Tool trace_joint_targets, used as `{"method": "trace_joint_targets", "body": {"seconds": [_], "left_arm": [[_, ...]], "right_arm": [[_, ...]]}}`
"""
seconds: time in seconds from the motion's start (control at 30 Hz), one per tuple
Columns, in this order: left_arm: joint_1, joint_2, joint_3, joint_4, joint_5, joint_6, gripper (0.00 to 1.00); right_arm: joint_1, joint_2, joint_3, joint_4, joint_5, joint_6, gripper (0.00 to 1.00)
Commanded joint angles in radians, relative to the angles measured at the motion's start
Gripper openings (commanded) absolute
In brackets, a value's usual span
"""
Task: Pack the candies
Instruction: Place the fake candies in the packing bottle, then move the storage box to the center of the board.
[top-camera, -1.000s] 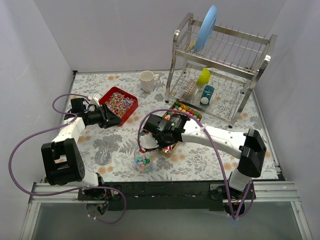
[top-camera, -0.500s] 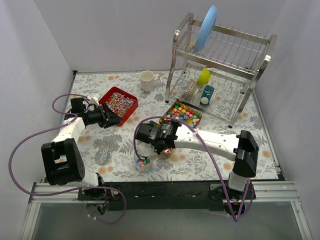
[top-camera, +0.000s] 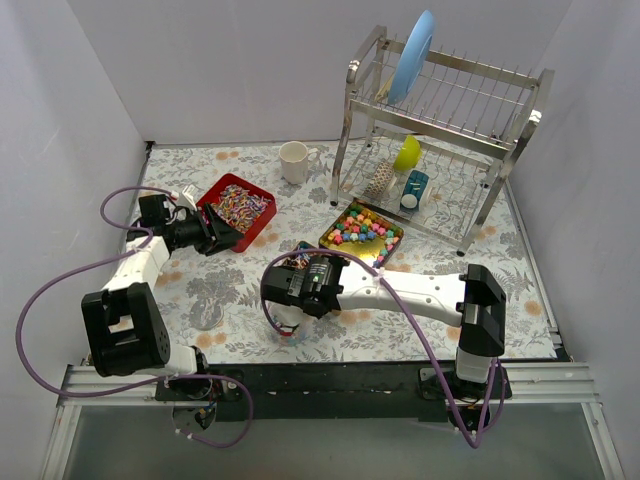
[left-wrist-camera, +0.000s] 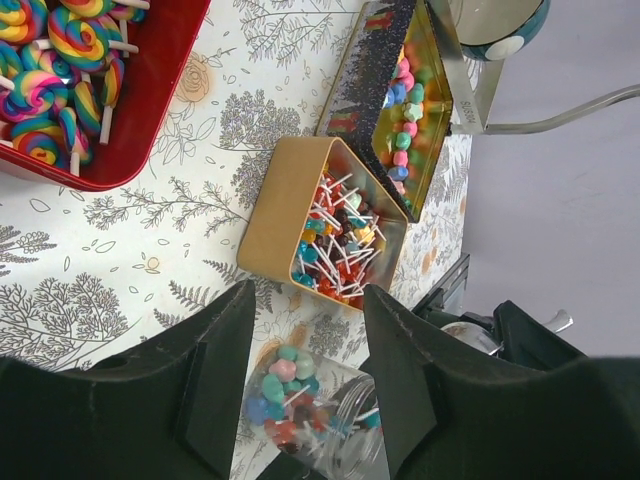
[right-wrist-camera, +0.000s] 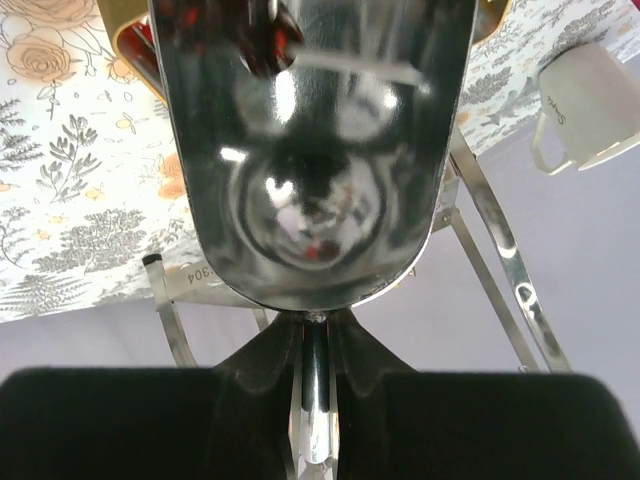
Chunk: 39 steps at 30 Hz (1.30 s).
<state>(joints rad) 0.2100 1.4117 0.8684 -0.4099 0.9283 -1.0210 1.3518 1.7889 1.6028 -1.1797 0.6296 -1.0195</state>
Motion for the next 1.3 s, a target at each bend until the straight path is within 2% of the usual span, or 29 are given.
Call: {"method": "trace_joint_targets", "body": {"seconds": [0.0,0.27,0.43,0.53,0.63,0.67,0.77,0.87,1.07,1.27], "left_arm": [[0.005,-0.049,0.026,0.008,-0.003,0.007,0.47],[0.003,-0.004,0.076,-0.029,-0.022,0.041,0.48],[-0.026,0.069,0.162,-0.107,-0.065,0.165,0.47],[-0.072,0.113,0.221,-0.177,-0.107,0.270,0.41],[-0.122,0.138,0.248,-0.237,-0.140,0.369,0.29],[-0.151,0.135,0.247,-0.253,-0.150,0.390,0.28],[-0.228,0.132,0.230,-0.256,-0.198,0.473,0.30],[-0.300,0.165,0.219,-0.260,-0.262,0.519,0.33],[-0.372,0.234,0.207,-0.230,-0.310,0.446,0.30],[-0.457,0.303,0.210,-0.210,-0.315,0.415,0.29]], "right_arm": [[0.015,0.009,0.049,-0.043,0.067,-0.050,0.01],[0.018,0.007,0.078,-0.035,0.088,-0.042,0.01],[0.003,-0.031,0.072,-0.015,0.075,0.027,0.01],[-0.054,-0.060,0.097,-0.018,0.019,0.111,0.01],[-0.158,-0.069,0.167,-0.050,-0.053,0.261,0.01],[-0.219,-0.069,0.187,-0.075,-0.088,0.333,0.01],[-0.337,-0.085,0.235,-0.112,-0.148,0.409,0.01],[-0.457,-0.095,0.271,-0.107,-0.146,0.409,0.01],[-0.629,-0.092,0.322,-0.110,-0.226,0.437,0.01],[-0.683,-0.062,0.379,-0.106,-0.252,0.441,0.01]]}}
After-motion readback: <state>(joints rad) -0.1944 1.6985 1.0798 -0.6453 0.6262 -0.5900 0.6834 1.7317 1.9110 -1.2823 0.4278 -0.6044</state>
